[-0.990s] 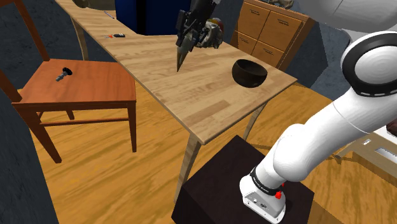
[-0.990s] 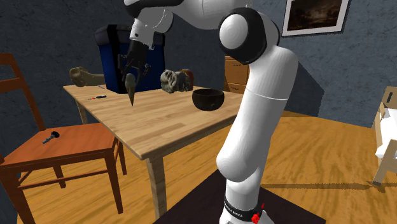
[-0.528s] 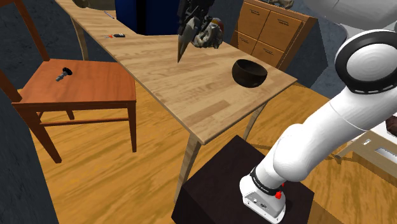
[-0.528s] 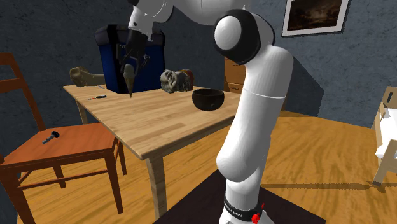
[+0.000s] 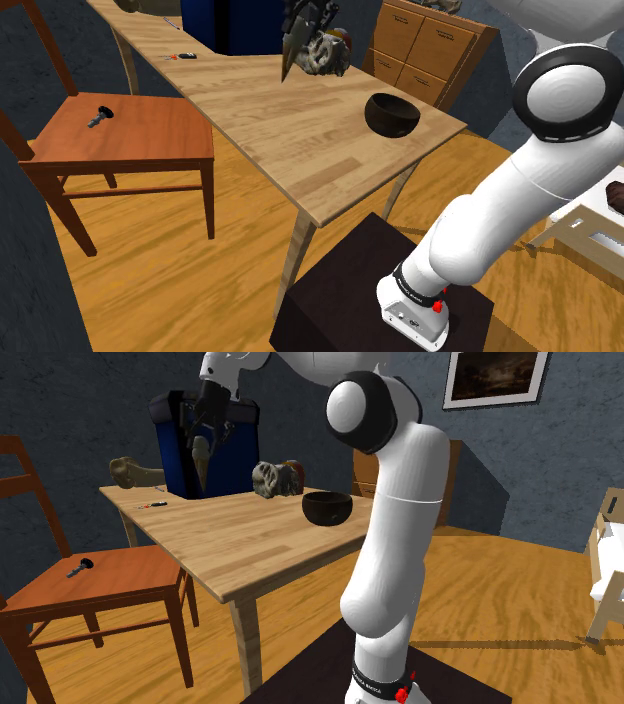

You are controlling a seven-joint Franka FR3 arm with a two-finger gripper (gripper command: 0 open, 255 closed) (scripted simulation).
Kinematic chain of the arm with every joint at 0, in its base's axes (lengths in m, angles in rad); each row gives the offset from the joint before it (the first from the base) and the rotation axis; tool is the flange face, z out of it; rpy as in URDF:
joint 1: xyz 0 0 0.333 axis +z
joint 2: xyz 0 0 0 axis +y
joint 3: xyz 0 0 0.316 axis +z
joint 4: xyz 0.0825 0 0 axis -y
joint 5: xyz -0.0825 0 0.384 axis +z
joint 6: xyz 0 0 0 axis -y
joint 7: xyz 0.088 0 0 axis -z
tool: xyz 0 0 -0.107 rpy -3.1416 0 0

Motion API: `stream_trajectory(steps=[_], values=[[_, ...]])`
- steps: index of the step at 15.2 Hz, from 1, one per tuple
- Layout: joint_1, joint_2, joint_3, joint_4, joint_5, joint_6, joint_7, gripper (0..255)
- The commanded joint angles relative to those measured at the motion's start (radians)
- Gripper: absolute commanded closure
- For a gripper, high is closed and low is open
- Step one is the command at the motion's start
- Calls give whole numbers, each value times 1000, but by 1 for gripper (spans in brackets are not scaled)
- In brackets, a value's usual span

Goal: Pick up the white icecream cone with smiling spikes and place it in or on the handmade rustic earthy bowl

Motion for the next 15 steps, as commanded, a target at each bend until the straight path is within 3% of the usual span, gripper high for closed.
stream_trajectory(steps=[1,5,15], values=[[-1,20,-3,55,4,-34,9,255],[-3,56,-7,147,12,-88,26,255],[-115,-29,-147,118,9,-229,-192,255]])
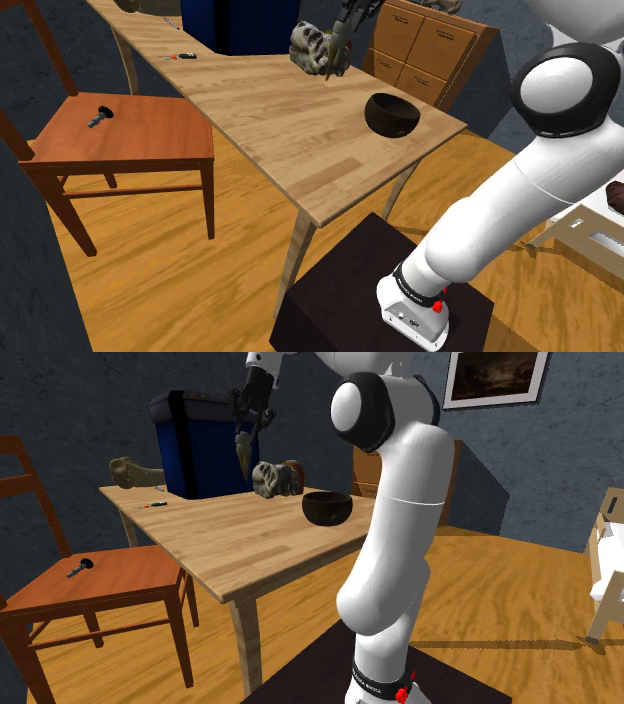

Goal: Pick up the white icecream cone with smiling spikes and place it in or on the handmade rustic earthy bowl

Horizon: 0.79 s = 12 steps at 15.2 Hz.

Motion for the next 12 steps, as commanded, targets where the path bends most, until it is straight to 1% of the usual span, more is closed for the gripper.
stream_trajectory(steps=[1,7,12], values=[[-21,-3,-30,12,-1,-32,-45,255],[-92,22,-136,87,-1,-141,-194,255],[-168,95,-239,210,21,-250,-336,255]])
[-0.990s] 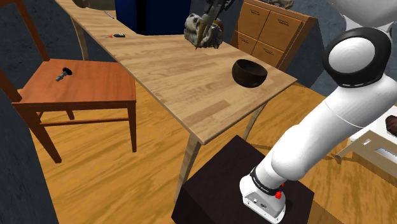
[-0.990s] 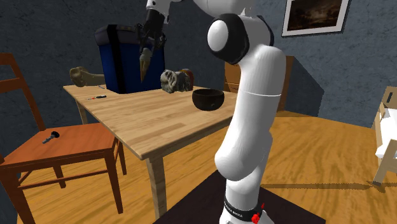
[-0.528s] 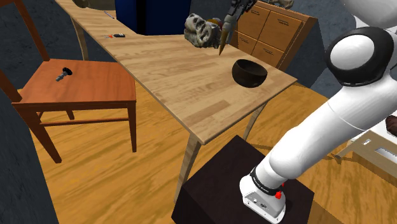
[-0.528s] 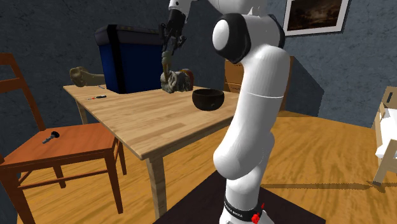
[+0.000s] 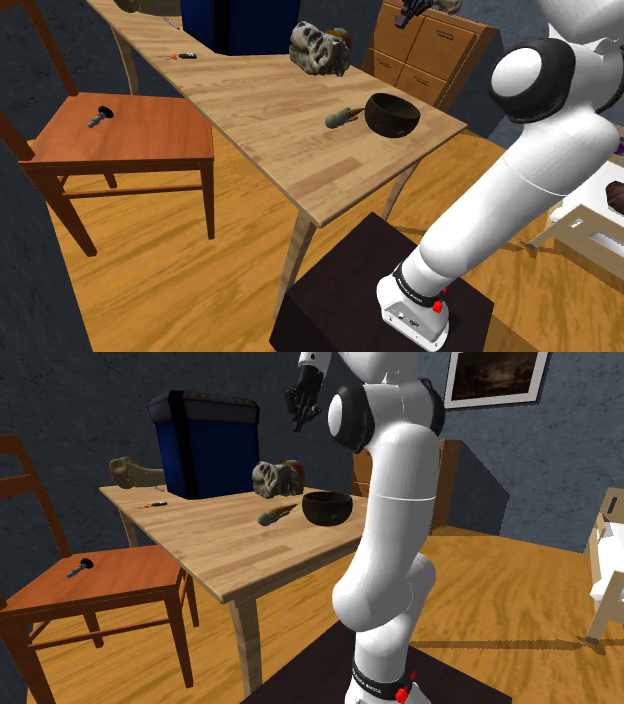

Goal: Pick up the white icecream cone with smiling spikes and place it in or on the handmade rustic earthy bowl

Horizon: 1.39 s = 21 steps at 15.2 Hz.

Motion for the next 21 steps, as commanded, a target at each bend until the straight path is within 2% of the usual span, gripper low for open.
stream_trajectory(steps=[1,2,5,9,18,21], values=[[0,0,0,0,0,0,0,255],[0,0,0,0,0,0,0,0],[50,-83,60,-194,-116,120,-139,0],[96,-165,121,-414,-228,268,-314,0],[178,-288,201,-840,-422,606,-670,0],[198,-310,213,-945,-470,706,-758,0]])
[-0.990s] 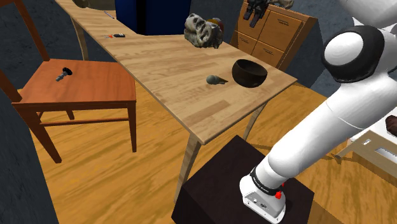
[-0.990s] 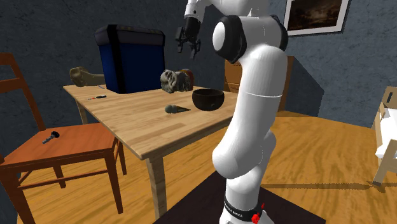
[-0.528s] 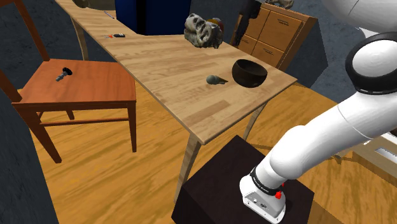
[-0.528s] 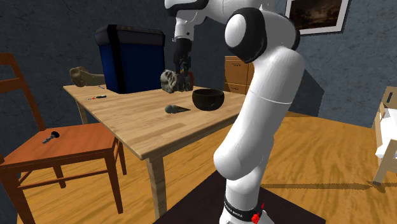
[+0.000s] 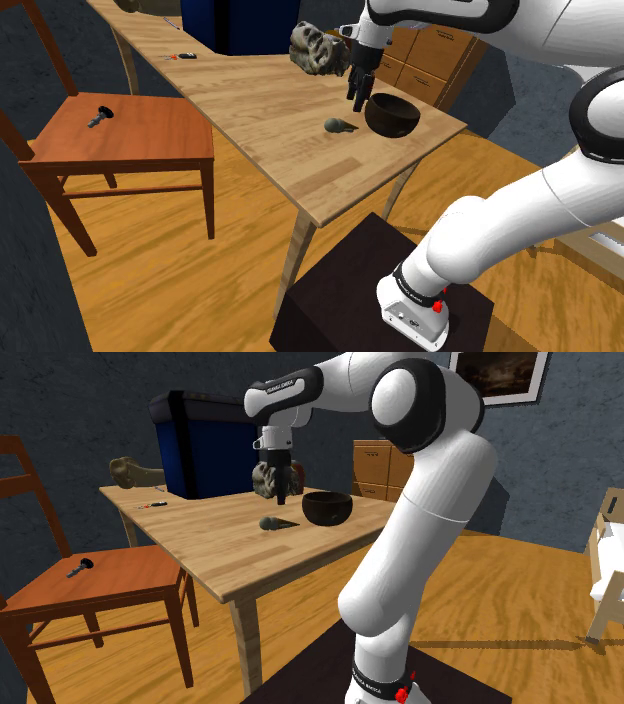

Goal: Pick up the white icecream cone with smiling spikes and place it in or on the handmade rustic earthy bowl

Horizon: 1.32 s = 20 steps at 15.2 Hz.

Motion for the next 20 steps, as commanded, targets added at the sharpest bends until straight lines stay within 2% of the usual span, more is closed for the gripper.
stream_trajectory(steps=[1,8,15,16,20], values=[[7,-7,5,-40,-15,39,-26,0],[5,-17,2,-136,-19,126,-23,0],[5,-17,2,-136,-19,126,-23,0],[5,-17,2,-136,-19,126,-23,255],[5,-17,2,-136,-19,126,-23,255]])
